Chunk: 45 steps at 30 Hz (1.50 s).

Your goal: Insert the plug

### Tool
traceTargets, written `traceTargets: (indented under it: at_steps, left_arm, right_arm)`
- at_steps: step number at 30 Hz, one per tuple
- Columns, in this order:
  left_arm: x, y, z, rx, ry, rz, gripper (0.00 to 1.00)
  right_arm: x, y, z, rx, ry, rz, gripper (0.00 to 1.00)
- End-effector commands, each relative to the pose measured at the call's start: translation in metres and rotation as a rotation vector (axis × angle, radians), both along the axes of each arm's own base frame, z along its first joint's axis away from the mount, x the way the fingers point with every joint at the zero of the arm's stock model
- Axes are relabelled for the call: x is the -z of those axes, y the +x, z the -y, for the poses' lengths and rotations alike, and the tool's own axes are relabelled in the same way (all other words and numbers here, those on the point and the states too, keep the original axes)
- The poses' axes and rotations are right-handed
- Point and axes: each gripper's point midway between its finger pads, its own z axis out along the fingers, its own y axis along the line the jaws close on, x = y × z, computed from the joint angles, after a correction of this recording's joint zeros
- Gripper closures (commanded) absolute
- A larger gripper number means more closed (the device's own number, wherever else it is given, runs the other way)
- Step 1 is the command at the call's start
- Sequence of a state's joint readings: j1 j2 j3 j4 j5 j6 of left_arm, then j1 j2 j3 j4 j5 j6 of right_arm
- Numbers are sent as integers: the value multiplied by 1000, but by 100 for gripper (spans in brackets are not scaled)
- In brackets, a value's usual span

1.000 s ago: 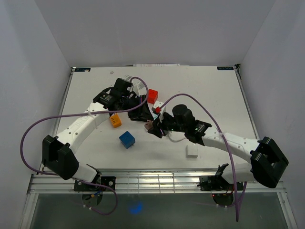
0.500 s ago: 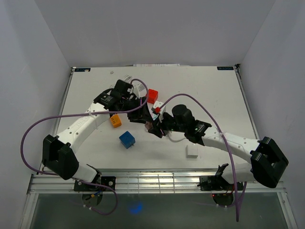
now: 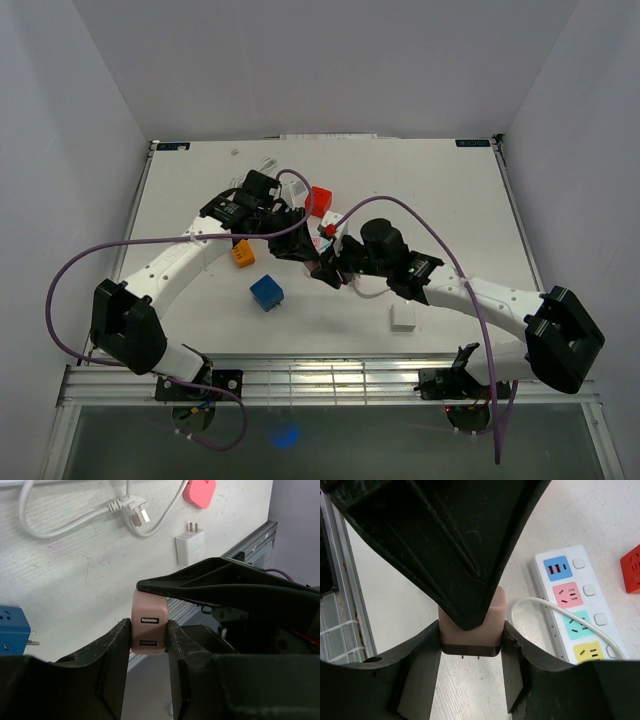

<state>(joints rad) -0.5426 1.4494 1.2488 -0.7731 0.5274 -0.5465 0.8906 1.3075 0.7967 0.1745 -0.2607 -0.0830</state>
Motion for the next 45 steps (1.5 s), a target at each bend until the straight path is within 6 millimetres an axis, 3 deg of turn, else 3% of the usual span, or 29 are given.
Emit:
traceTargets:
  at_steps: [1, 6, 13, 15, 16, 17, 20, 24, 25, 27, 29, 30, 32, 35, 39, 45]
  left_arm:
    - [-7, 0, 8, 33, -46, 16, 58]
    - [-2, -1, 10, 42, -40, 2, 60]
    - [0, -3, 11, 56, -43, 0, 99]
    - [1, -3, 10, 55, -38, 2, 100]
    - [0, -2, 10, 52, -38, 9, 100]
    - [0, -1, 9, 46, -32, 16, 100]
    - [1, 9, -3, -24, 20, 66, 100]
    - [5, 28, -28, -160, 94, 121, 100]
    - [8, 36, -39, -219, 118, 126, 100]
    - [5, 42, -49, -276, 126, 140, 100]
    - [1, 54, -67, -375, 141, 146, 100]
    - [1, 57, -74, -411, 146, 143, 100]
    - [1, 67, -95, -523, 166, 124, 100]
    - [0, 73, -118, -628, 183, 118, 100]
    - [-8, 84, -120, -634, 137, 152, 100]
    - [-5, 112, -128, -623, 227, 180, 100]
  right_arm:
    - [-30, 7, -13, -16, 64, 65, 78]
    - [-29, 7, -13, -14, 62, 63, 78]
    - [-30, 9, -13, -3, 64, 62, 75]
    - [-31, 9, -12, 4, 68, 61, 64]
    - [-31, 10, -12, 11, 70, 62, 48]
    - [-32, 10, -11, 19, 75, 60, 40]
    - [-35, 12, -6, 48, 99, 68, 22]
    - [-45, 11, 3, 87, 147, 87, 12]
    - [-39, 9, 7, 96, 143, 81, 11]
    - [-48, 10, 12, 127, 180, 104, 10]
    - [-41, 13, 22, 171, 182, 112, 10]
    - [-50, 13, 26, 187, 216, 140, 10]
    - [-42, 15, 37, 245, 227, 128, 10]
    - [-50, 17, 49, 305, 276, 154, 10]
    - [-42, 17, 63, 361, 295, 158, 10]
    - [-33, 25, 70, 429, 286, 137, 11]
